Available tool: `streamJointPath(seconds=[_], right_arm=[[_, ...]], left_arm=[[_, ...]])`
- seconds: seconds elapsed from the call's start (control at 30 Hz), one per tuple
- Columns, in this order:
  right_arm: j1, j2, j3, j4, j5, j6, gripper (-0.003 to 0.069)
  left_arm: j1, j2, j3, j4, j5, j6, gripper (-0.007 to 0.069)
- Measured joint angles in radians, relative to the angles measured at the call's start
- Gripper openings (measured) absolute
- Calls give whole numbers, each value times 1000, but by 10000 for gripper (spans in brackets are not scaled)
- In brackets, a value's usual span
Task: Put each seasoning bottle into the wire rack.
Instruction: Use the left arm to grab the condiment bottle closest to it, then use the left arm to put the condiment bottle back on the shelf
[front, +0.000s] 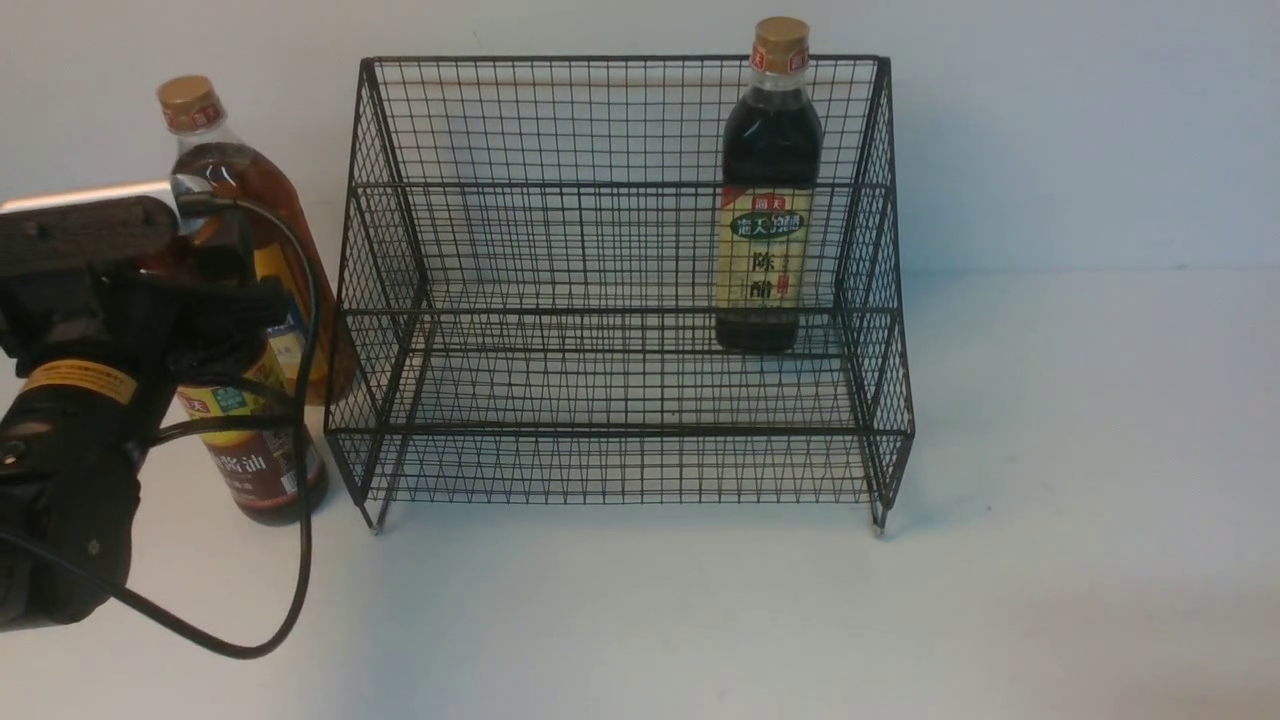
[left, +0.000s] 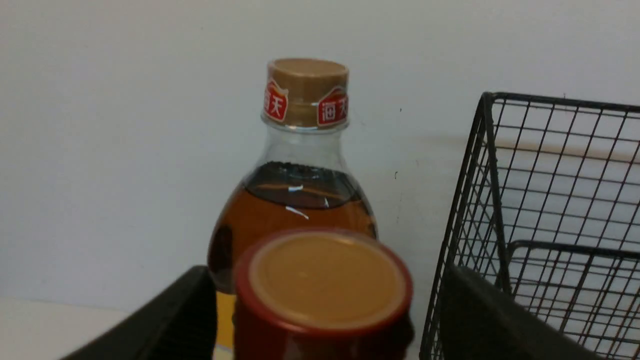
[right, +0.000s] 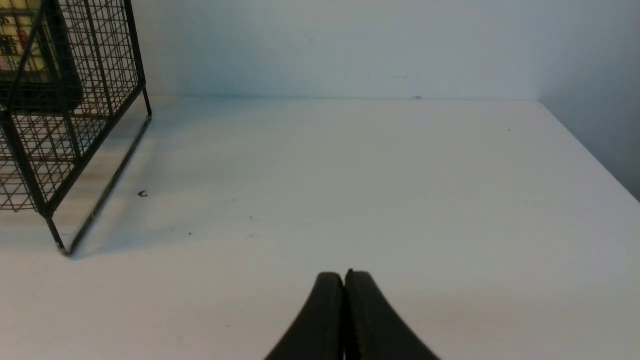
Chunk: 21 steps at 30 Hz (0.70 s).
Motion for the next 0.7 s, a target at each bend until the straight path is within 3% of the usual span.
streamJointPath(seconds=[0.2, 0.23, 0.27, 0.5, 0.7], right_arm=[[0, 0, 0, 0, 0, 0, -15], [0, 0, 0, 0, 0, 0, -15], [0, 0, 0, 0, 0, 0, -15], [0, 0, 0, 0, 0, 0, -15], [0, 0, 0, 0, 0, 0, -15]], left_arm=[[0, 5, 0, -2, 1, 5, 372], [0, 5, 0, -3, 1, 9, 279], [0, 5, 0, -4, 2, 16, 253], [0, -7, -1, -6, 25, 60, 260], [0, -94, 0, 33, 189, 80, 260]])
